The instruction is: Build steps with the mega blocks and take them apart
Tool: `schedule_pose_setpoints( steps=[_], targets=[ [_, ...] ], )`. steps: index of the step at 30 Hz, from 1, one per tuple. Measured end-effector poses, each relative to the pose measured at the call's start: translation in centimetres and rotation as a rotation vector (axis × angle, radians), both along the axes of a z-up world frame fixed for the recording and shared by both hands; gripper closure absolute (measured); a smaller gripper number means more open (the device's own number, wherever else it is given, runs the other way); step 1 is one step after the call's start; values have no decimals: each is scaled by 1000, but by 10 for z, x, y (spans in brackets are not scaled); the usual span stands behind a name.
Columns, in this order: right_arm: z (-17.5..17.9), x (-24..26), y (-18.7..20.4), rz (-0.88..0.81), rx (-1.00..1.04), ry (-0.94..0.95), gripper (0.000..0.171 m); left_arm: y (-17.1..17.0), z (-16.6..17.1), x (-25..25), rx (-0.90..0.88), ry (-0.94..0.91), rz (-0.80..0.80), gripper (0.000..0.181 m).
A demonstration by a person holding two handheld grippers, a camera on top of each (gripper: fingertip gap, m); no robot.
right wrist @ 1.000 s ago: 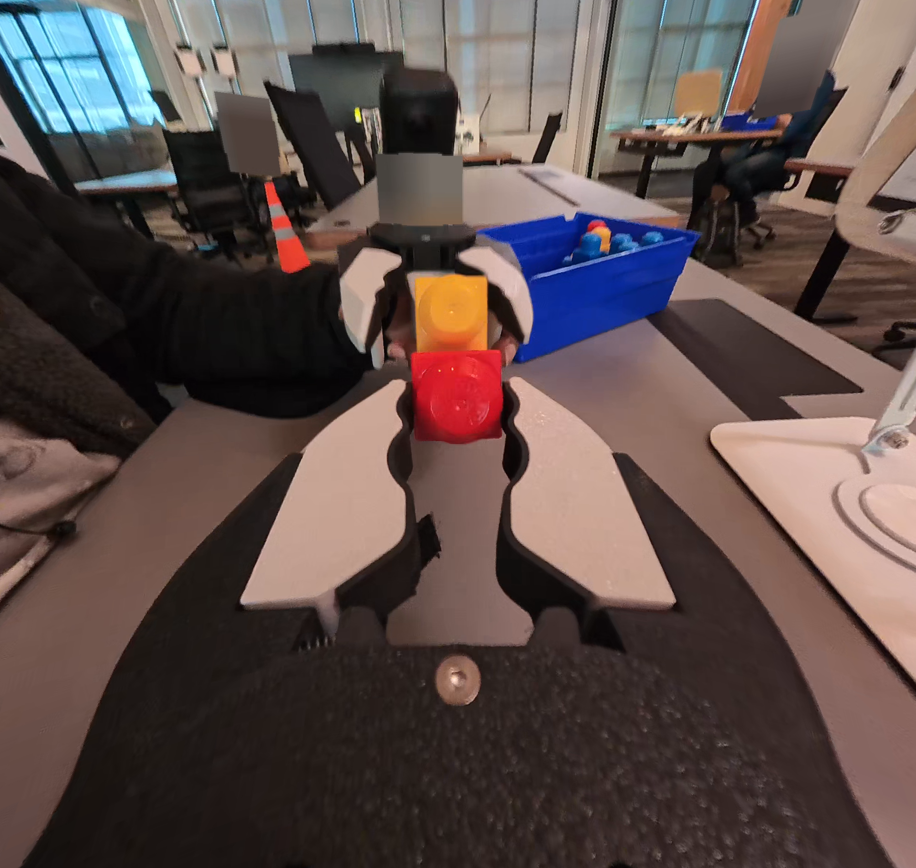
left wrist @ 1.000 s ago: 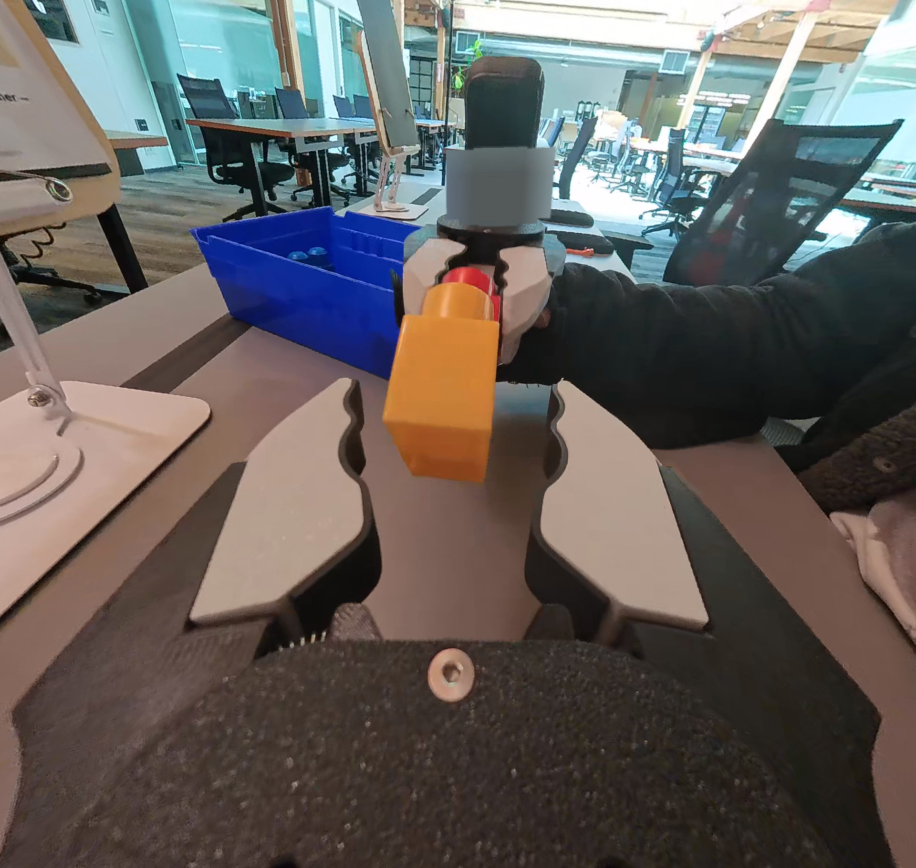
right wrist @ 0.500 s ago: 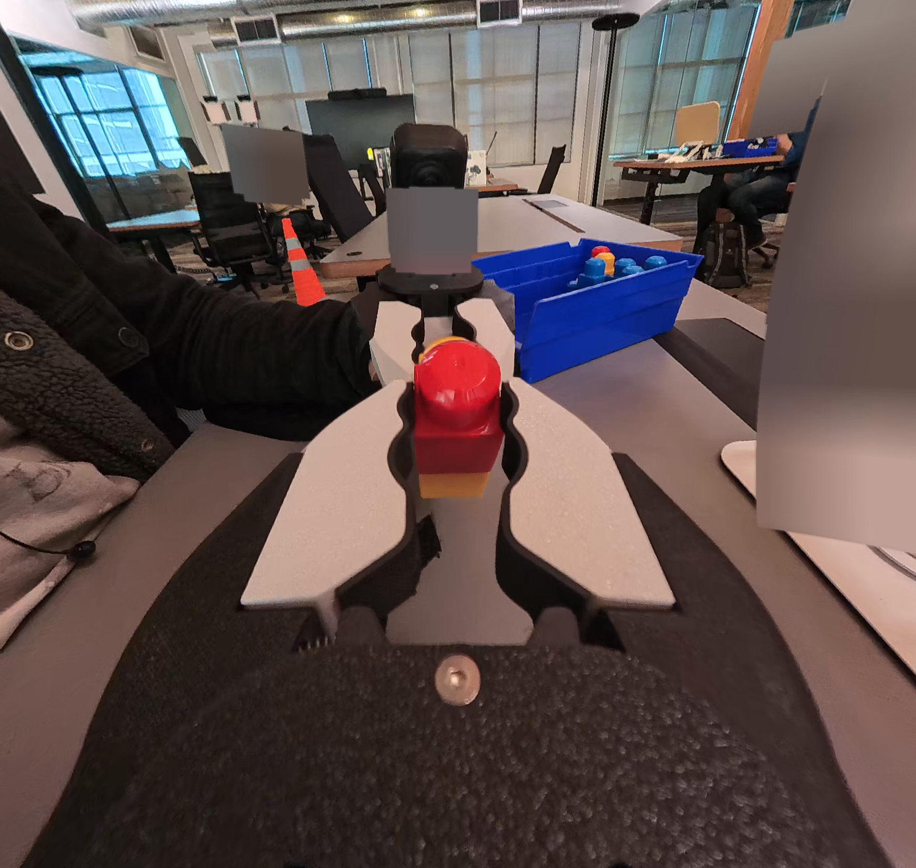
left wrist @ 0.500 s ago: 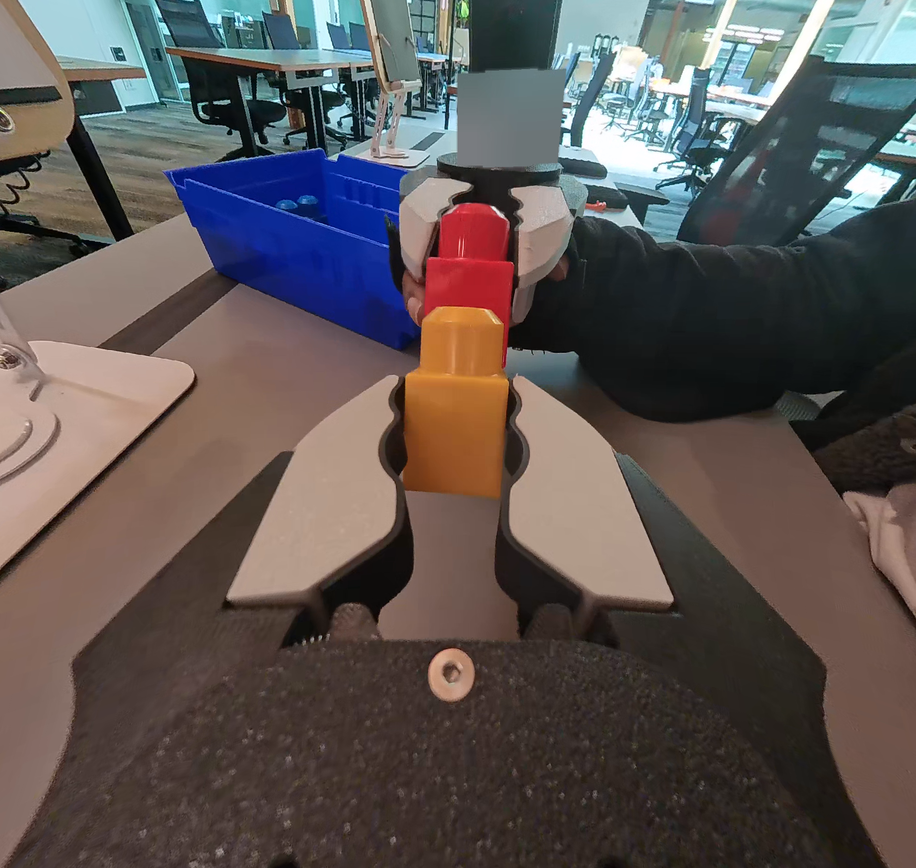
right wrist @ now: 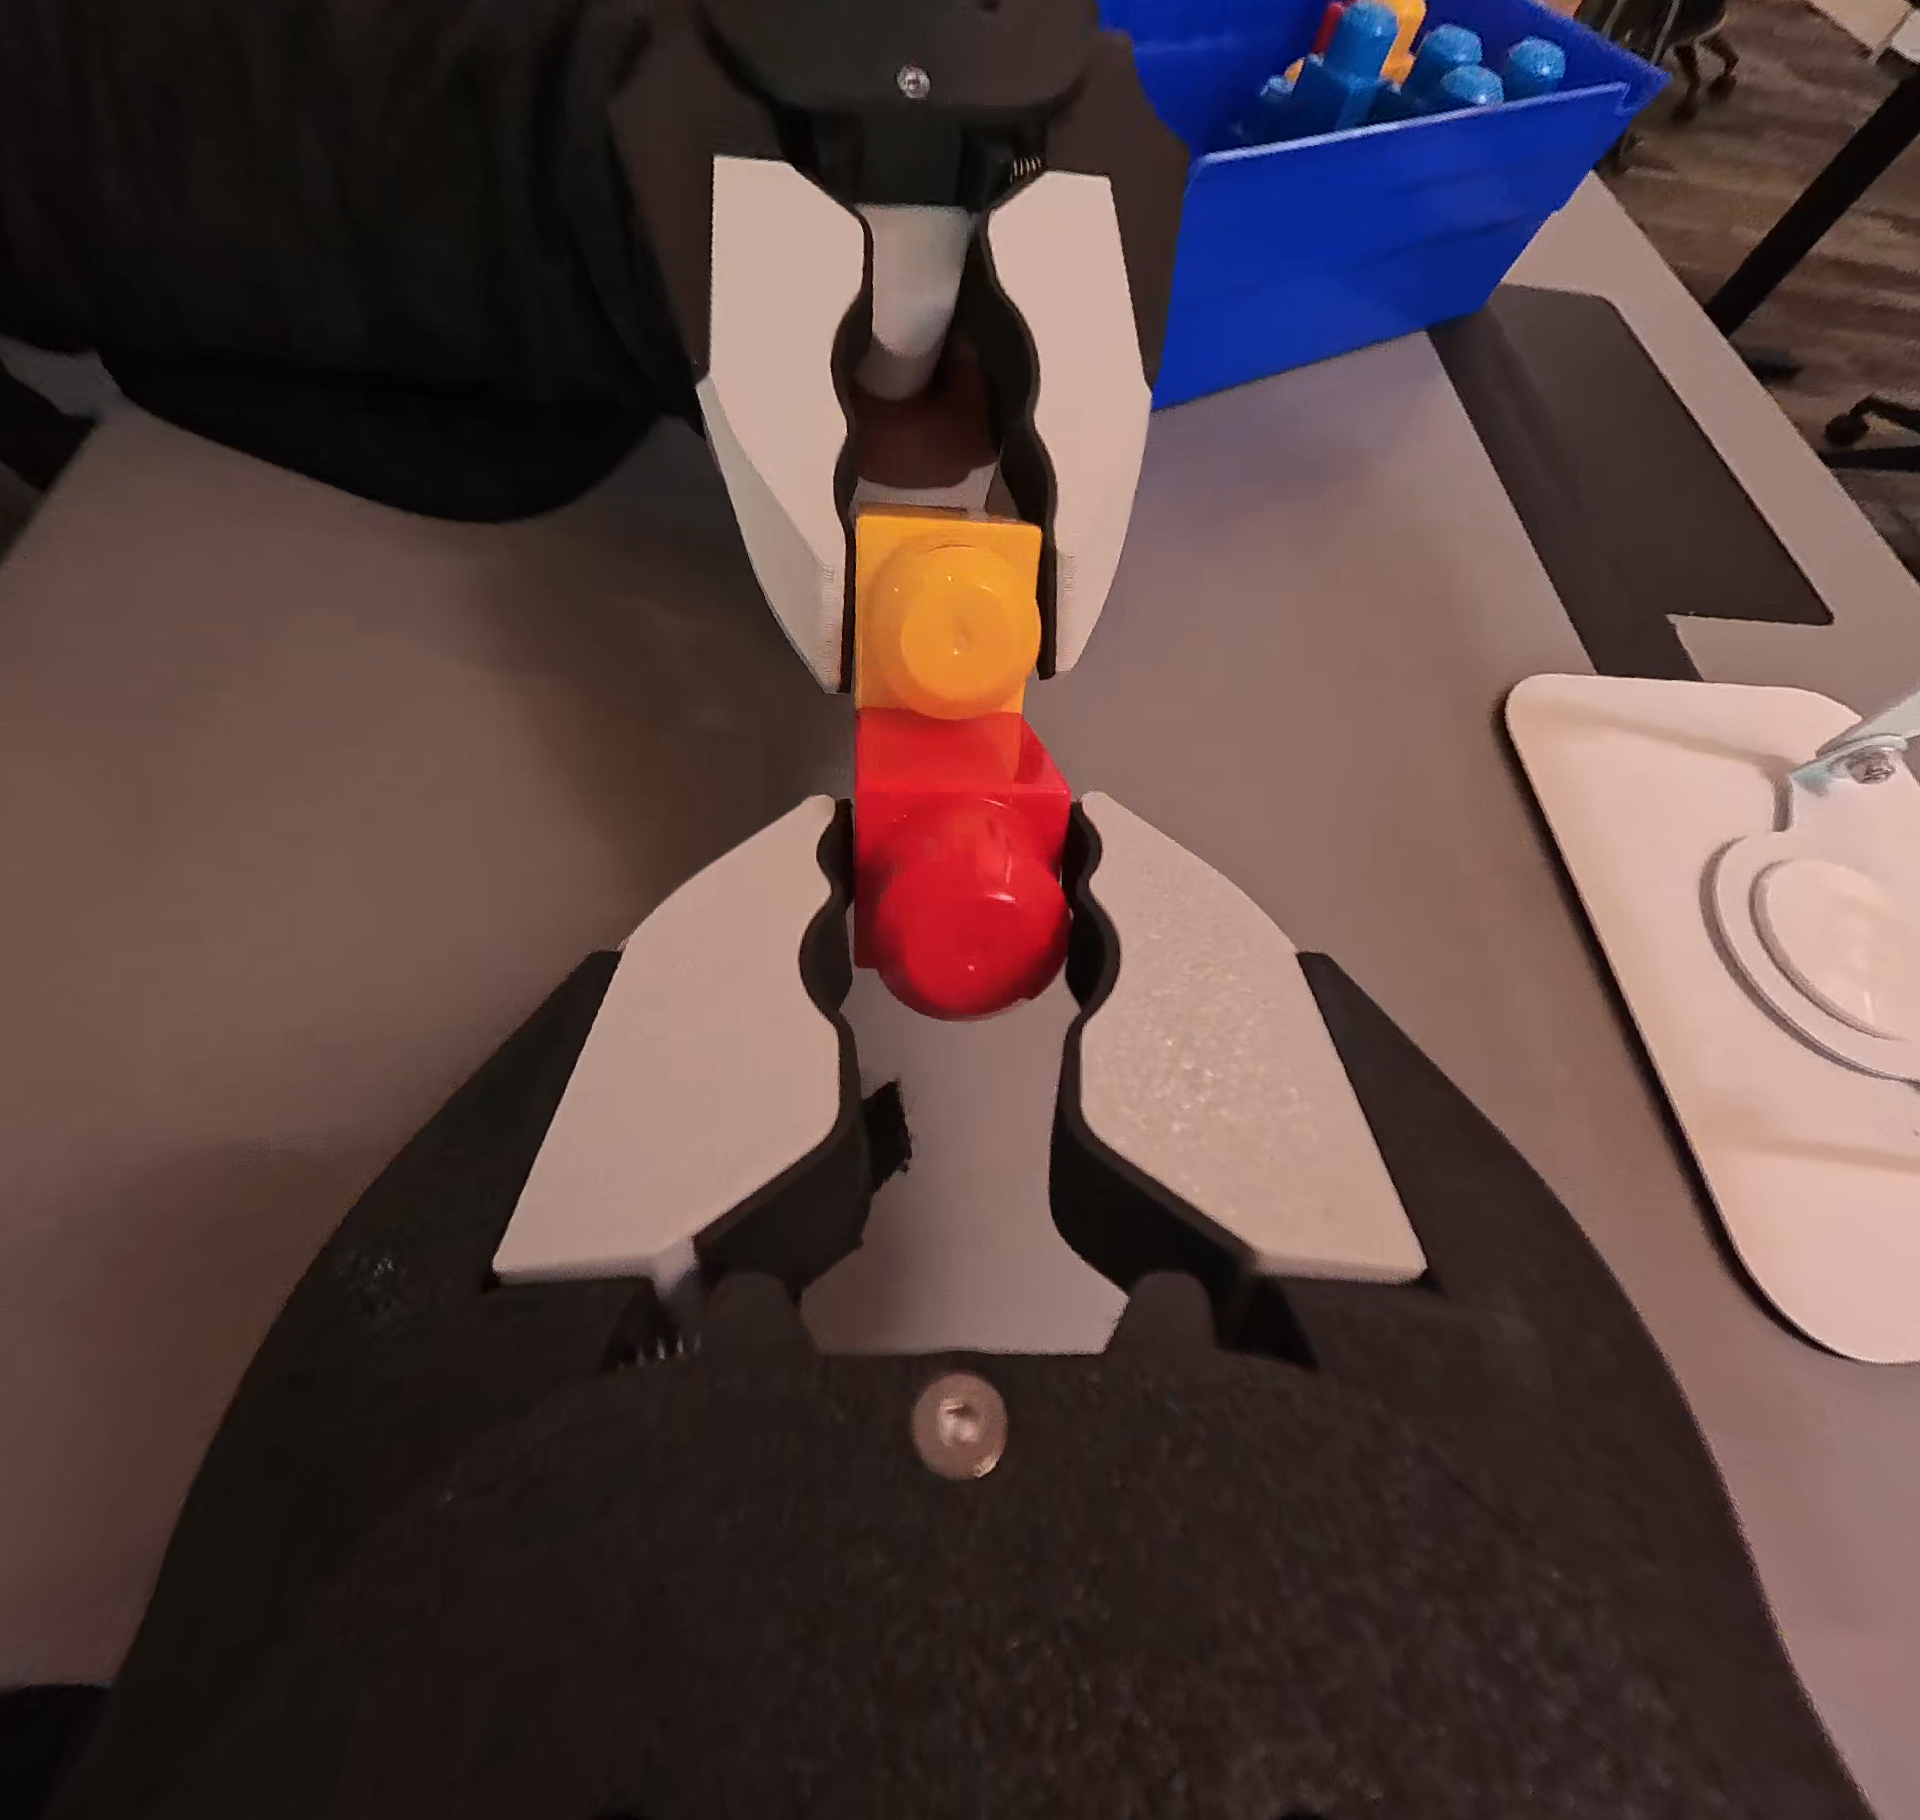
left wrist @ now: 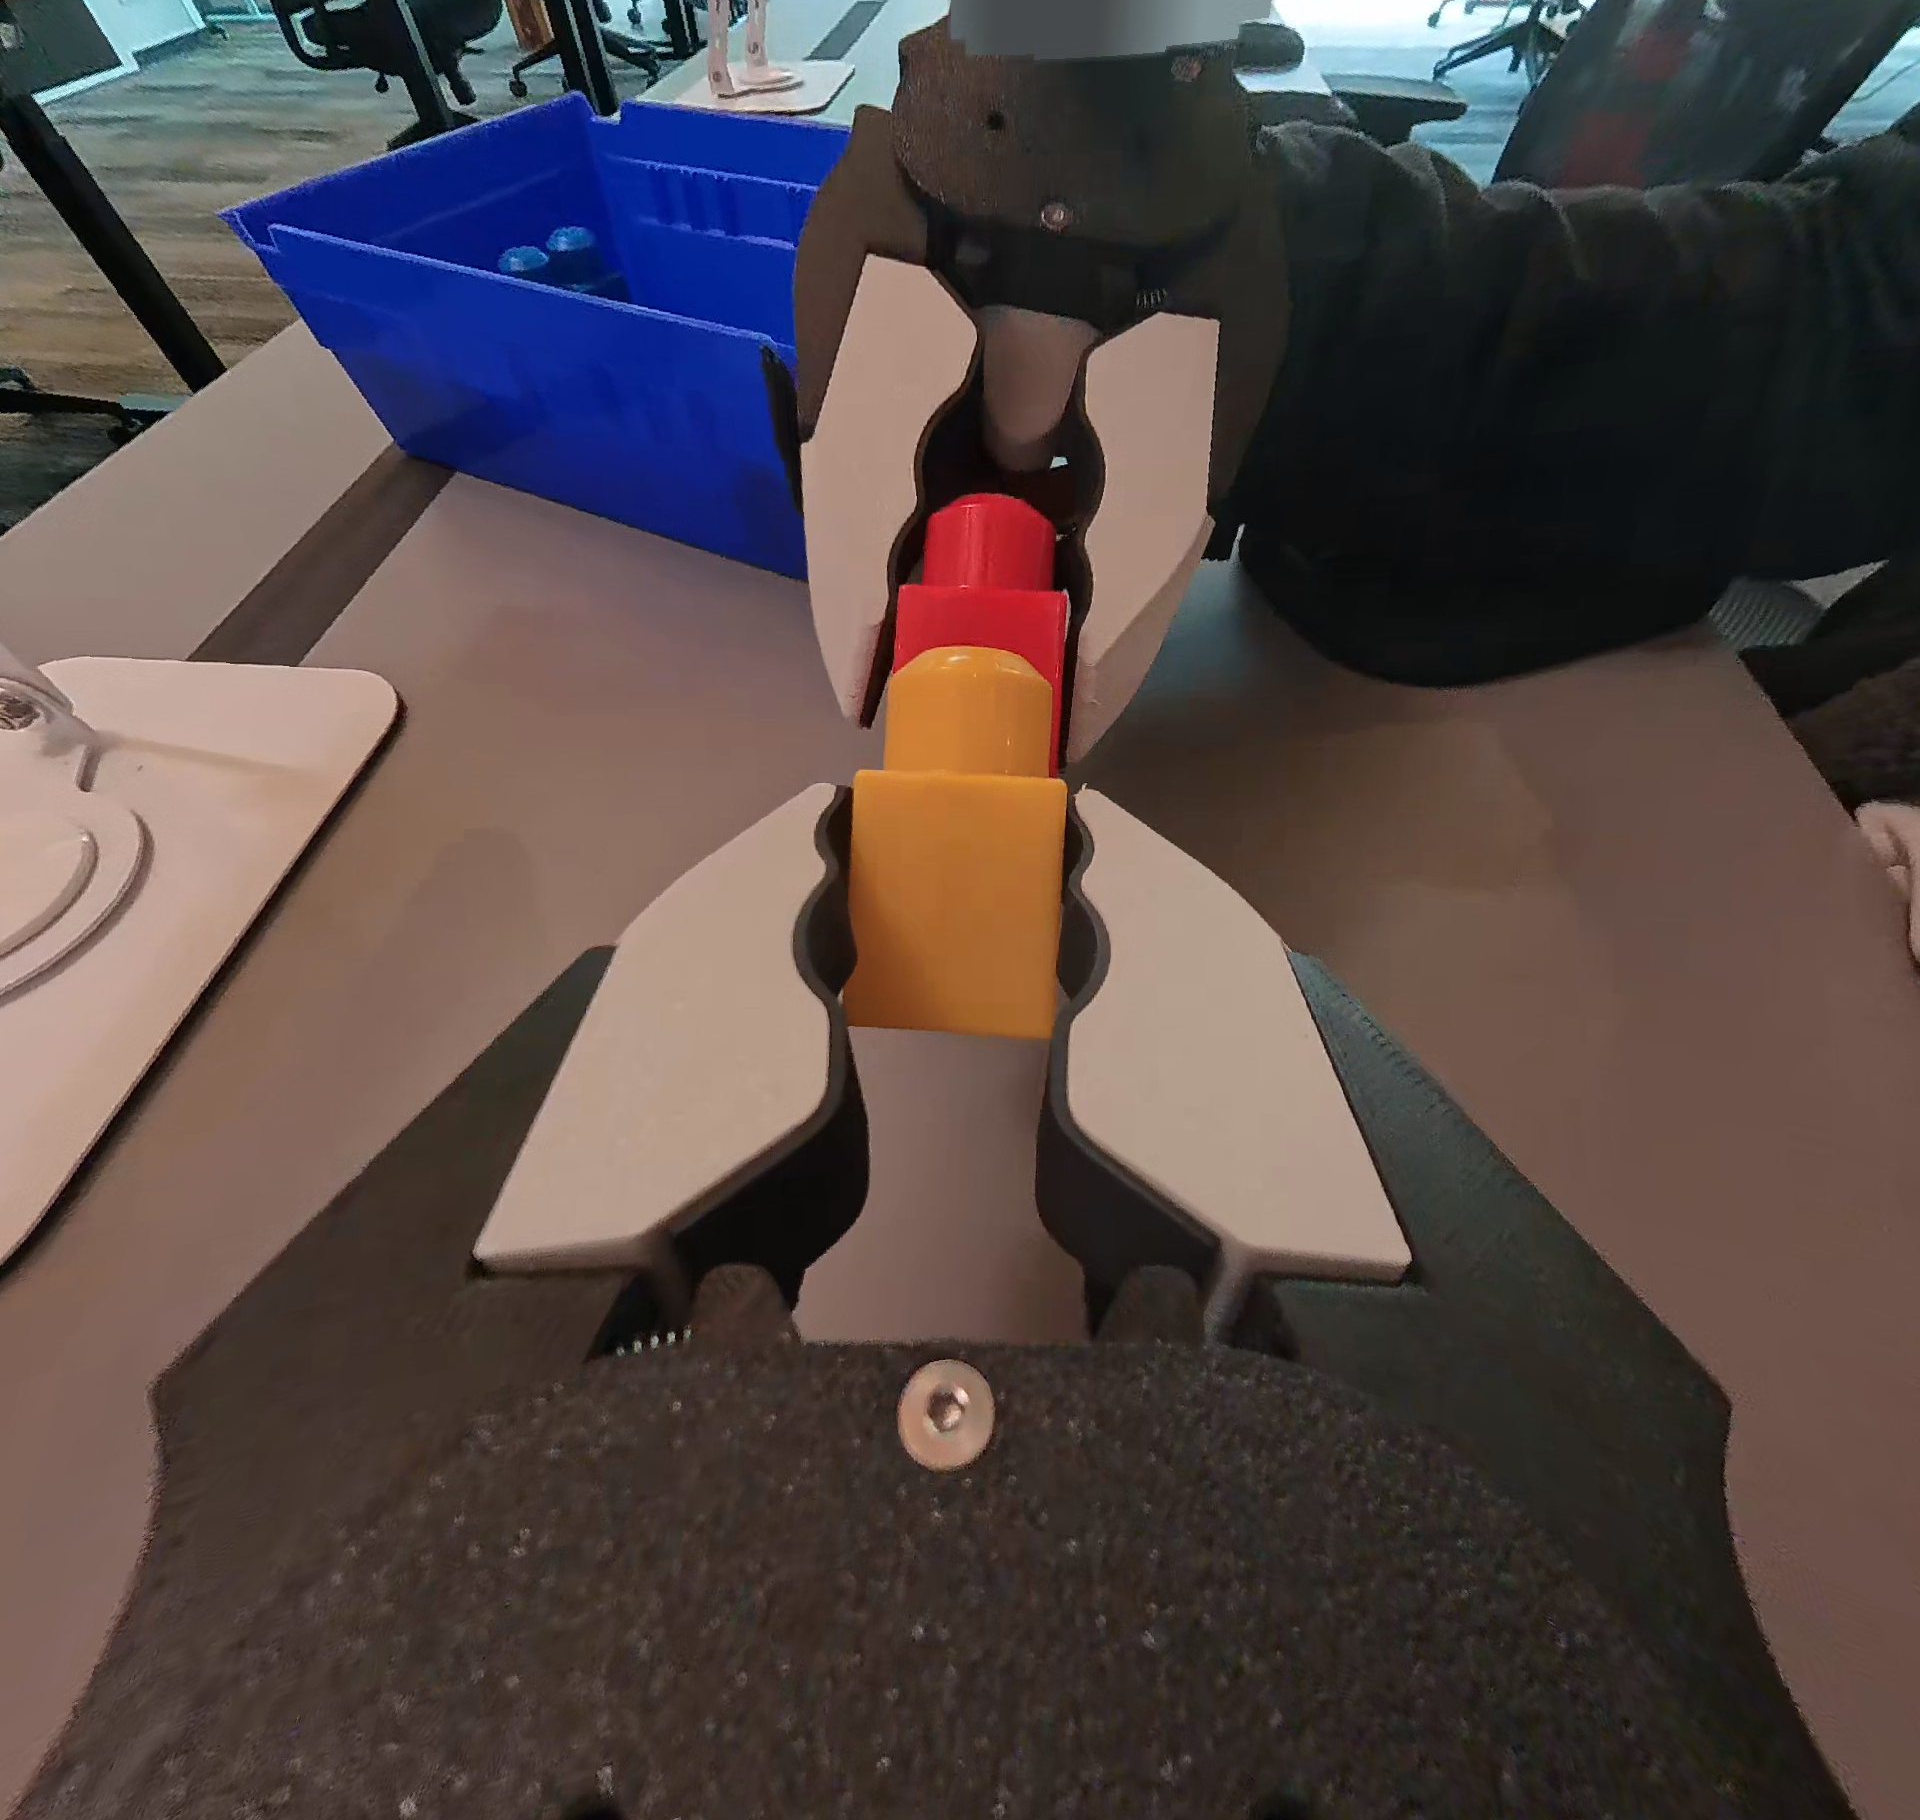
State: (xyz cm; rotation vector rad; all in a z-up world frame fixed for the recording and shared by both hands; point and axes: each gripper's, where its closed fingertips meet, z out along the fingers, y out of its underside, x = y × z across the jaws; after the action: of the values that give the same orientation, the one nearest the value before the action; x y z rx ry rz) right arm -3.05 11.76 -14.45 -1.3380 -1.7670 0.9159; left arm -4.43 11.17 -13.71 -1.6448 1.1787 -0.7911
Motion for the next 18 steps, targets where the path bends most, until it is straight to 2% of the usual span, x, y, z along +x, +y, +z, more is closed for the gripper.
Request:
schedule_pose_setpoints(
  steps=[8,14,18],
  targets=[
    [-2,8,-2,23,-12,-50,135,-4,-16,-11,7,136,-31,144],
    [46,39,16,-25,-78,157,135,9,-8,-38,17,110,46,144],
    [51,44,20,-41,-83,180,135,9,-7,-39,17,104,51,144]
  ],
)
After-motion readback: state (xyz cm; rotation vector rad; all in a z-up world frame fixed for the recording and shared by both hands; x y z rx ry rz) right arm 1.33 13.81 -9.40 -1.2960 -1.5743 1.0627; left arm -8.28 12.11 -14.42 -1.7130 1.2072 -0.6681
